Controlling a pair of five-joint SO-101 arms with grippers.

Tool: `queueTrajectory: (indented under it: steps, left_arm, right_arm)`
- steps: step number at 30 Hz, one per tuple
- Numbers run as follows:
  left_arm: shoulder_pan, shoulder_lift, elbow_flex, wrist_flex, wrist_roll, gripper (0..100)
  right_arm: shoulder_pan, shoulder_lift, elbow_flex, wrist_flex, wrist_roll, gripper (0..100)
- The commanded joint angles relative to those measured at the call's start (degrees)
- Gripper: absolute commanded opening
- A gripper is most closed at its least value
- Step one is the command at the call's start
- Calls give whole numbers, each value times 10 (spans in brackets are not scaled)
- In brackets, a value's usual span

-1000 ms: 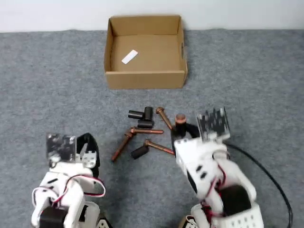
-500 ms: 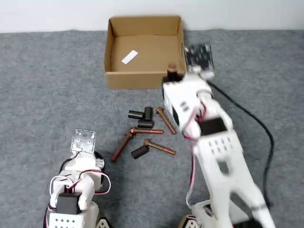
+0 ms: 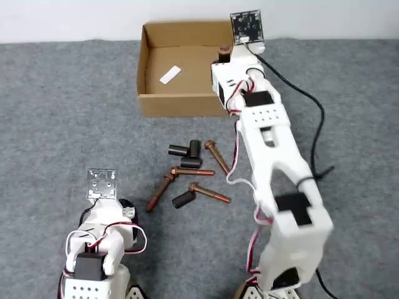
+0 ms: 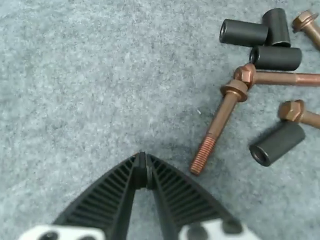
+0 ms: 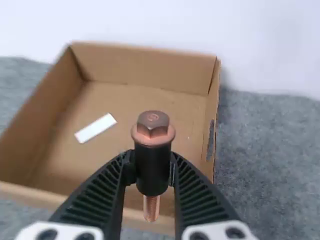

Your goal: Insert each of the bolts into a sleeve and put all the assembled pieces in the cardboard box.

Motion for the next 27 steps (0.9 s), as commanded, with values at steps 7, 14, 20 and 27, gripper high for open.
queueTrajectory:
  steps: [7, 14, 20, 27]
  left_arm:
    - [-4, -1, -4, -21, 8, 6]
    - [-4, -1, -4, -21, 8, 6]
    - [-4, 0, -4, -21, 7, 6]
    - [-4, 0, -4, -21, 8, 6]
  right_arm:
    - [7, 145, -167, 29, 16, 8]
    - [2, 157, -174, 116, 35, 47]
    - [-1, 135, -177, 199, 31, 184]
    - [-19, 45, -177, 262, 7, 149]
